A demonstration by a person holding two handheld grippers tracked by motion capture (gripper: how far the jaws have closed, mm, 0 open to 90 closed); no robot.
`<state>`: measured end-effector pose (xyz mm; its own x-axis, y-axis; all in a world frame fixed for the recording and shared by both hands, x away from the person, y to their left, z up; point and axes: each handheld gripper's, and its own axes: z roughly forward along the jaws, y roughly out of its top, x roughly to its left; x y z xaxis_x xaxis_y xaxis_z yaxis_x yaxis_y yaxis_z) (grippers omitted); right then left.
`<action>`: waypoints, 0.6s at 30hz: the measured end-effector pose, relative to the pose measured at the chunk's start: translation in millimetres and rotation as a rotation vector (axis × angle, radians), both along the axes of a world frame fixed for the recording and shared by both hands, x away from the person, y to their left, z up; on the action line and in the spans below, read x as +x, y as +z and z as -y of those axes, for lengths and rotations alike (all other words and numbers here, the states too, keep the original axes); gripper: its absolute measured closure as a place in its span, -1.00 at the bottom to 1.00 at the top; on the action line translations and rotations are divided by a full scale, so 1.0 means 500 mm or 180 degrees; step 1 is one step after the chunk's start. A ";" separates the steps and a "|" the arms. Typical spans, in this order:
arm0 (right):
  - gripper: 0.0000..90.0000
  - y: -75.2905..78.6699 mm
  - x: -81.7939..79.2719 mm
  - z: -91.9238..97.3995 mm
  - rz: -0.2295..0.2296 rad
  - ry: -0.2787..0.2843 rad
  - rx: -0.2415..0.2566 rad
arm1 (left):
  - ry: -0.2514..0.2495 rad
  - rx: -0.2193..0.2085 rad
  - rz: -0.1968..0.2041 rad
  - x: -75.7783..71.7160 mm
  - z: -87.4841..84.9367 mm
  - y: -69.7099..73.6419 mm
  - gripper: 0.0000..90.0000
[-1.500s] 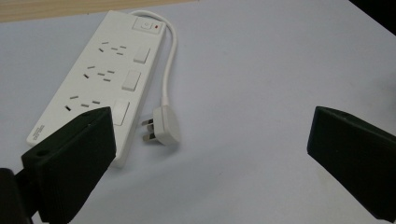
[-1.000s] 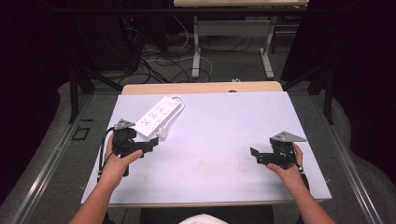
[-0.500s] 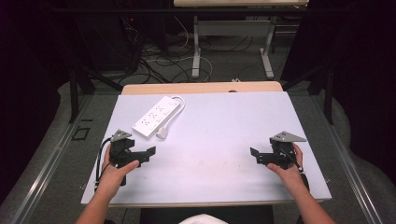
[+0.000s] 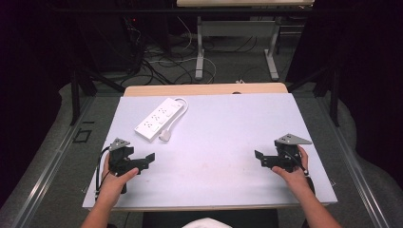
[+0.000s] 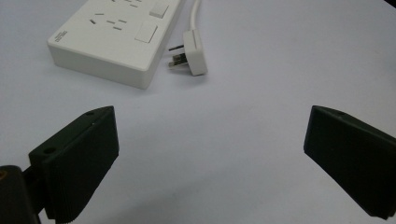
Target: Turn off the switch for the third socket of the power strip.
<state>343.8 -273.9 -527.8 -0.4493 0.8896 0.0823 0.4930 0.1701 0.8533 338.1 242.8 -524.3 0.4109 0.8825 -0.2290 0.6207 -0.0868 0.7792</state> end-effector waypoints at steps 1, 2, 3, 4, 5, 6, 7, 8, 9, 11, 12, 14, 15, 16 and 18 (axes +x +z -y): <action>-0.85 0.000 0.000 0.000 -0.0008 -0.0001 0.0002 | 0.0016 -0.0009 0.0008 0.000 -0.002 -0.002 -0.92; -0.85 0.000 0.000 0.000 -0.0012 0.0002 0.0007 | 0.0047 -0.0013 -0.0001 0.000 -0.003 -0.003 -0.92; -0.85 0.000 0.000 0.000 -0.0013 0.0001 0.0008 | 0.0050 0.0004 0.0014 0.001 -0.006 -0.004 -0.92; -0.85 0.000 0.000 0.000 -0.0015 0.0003 0.0009 | 0.0057 0.0032 0.0020 0.001 -0.009 -0.005 -0.92; -0.85 0.000 0.000 0.000 -0.0010 0.0000 0.0002 | 0.0063 0.0023 -0.0005 0.002 -0.012 -0.006 -0.92; -0.85 0.000 0.000 0.000 -0.0006 -0.0001 -0.0001 | 0.0094 0.0011 0.0020 0.002 -0.013 -0.009 -0.92; -0.85 0.001 0.000 0.001 -0.0005 -0.0003 -0.0020 | 0.0118 -0.0018 -0.0010 0.001 -0.014 -0.010 -0.92; -0.85 0.001 0.000 0.002 -0.0014 0.0014 -0.0009 | 0.0135 -0.0020 0.0000 0.002 -0.015 -0.013 -0.92; -0.85 0.000 0.000 0.002 -0.0015 0.0018 -0.0006 | 0.0144 -0.0020 -0.0016 0.002 -0.017 -0.014 -0.92; -0.85 -0.001 0.001 0.001 0.0004 -0.0004 -0.0008 | 0.0172 -0.0028 -0.0012 0.002 -0.020 -0.019 -0.92; -0.85 -0.001 0.001 0.001 -0.0003 0.0002 -0.0016 | 0.0168 -0.0008 -0.0027 0.002 -0.022 -0.020 -0.92; -0.85 -0.001 0.001 0.000 -0.0021 -0.0003 0.0005 | 0.0184 0.0024 -0.0014 0.002 -0.024 -0.023 -0.92; -0.85 -0.002 0.001 0.000 -0.0026 -0.0007 -0.0001 | 0.0164 0.0086 -0.0029 0.002 -0.028 -0.024 -0.92; -0.85 -0.001 0.001 -0.001 -0.0053 0.0014 0.0008 | 0.0178 0.0085 -0.0009 0.002 -0.028 -0.026 -0.91; -0.85 -0.002 0.001 -0.002 -0.0043 0.0023 0.0002 | 0.0192 0.0110 -0.0020 0.002 -0.028 -0.029 -0.91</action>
<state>344.5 -273.2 -528.9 -0.4544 0.8863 0.0891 0.5033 0.1729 0.8466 338.9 257.1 -538.7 0.3553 0.9130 -0.2002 0.6304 -0.0759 0.7725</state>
